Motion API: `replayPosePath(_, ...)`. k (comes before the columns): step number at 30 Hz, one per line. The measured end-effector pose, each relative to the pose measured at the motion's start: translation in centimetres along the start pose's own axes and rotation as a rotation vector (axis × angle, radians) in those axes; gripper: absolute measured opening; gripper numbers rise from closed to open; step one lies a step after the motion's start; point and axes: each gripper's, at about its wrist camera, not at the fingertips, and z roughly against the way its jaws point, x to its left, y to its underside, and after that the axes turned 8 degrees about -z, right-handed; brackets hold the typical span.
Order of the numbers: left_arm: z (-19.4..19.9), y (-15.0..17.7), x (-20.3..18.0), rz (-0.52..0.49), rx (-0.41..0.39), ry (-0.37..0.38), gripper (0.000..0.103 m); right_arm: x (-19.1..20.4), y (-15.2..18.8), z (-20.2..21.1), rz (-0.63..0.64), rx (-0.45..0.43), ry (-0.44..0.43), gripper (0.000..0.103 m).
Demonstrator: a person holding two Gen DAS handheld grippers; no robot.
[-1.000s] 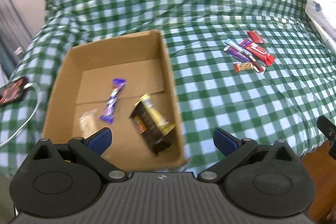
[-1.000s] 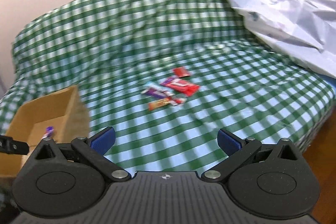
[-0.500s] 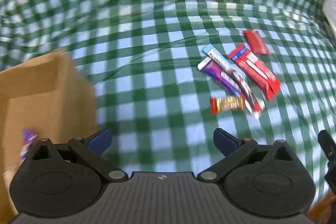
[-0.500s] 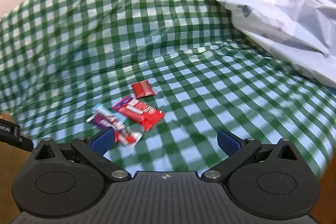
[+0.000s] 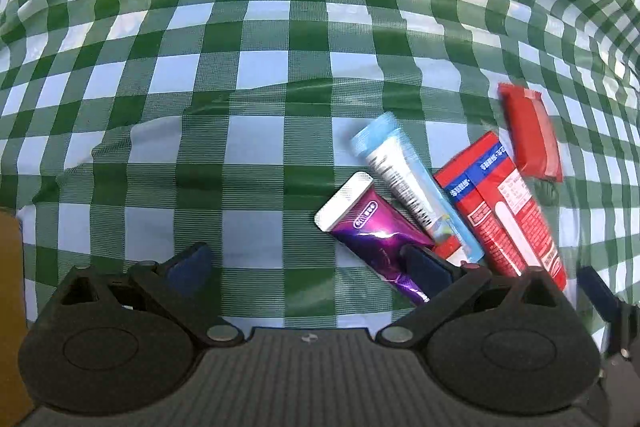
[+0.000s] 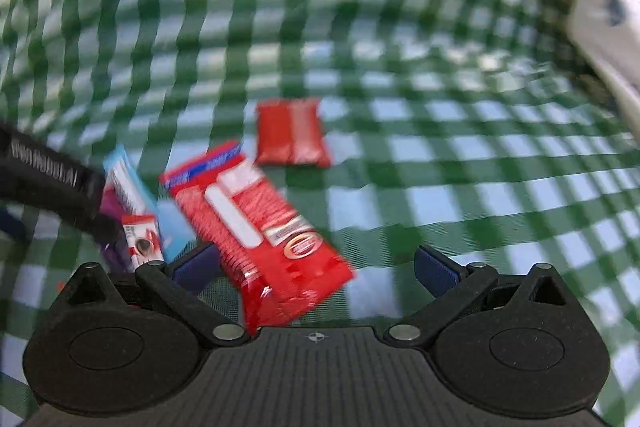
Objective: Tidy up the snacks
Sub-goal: 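Move both grippers toward the red and purple packs on the bed, then grasp the purple tube pack with the left gripper while the right grasps the long red pack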
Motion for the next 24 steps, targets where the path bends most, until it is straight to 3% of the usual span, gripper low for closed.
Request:
replayPosePath(3,0.0,0.1,-0.4,-0.002,0.008,0.014,0.103,0.8,-0.2,-1.0,0.052,-0.033,-0.021,0.103)
replayPosePath(8,0.1,-0.7,-1.1,0.068,0.038,0.116,0.103,0.9,-0.9,-1.7,0.041,-0.015,-0.036,0.102)
replayPosePath(12,-0.4,-1.1,-1.9,0.058,0.033,0.083,0.103,0.0,-0.4,-0.9,0.056,-0.030,-0.034,0.103)
replayPosePath(15,0.2,-0.4,-1.5,0.076,0.008,0.031,0.085,-0.3,-0.5,-0.9,0.050,-0.026,-0.036,0.103)
replayPosePath(16,0.5,0.0,-1.2,0.086,0.000,0.023,0.068,-0.3,-0.5,-0.9,0.053,-0.027,-0.037,0.102)
replayPosePath(17,0.7,-0.2,-0.9,0.086,-0.014,0.034,0.042,-0.3,-0.5,-0.7,0.061,-0.034,-0.048,0.096)
replayPosePath(19,1.1,-0.4,-0.3,0.094,-0.005,0.096,0.025,0.0,-0.1,0.2,0.095,-0.055,-0.076,0.070)
replayPosePath(21,1.4,-0.2,0.7,0.097,0.004,0.127,0.016,0.1,0.5,1.5,0.125,-0.053,-0.080,0.047)
replayPosePath(24,3.2,1.1,1.8,0.047,-0.035,0.124,0.008,-0.3,1.9,3.5,0.117,-0.051,-0.063,0.037)
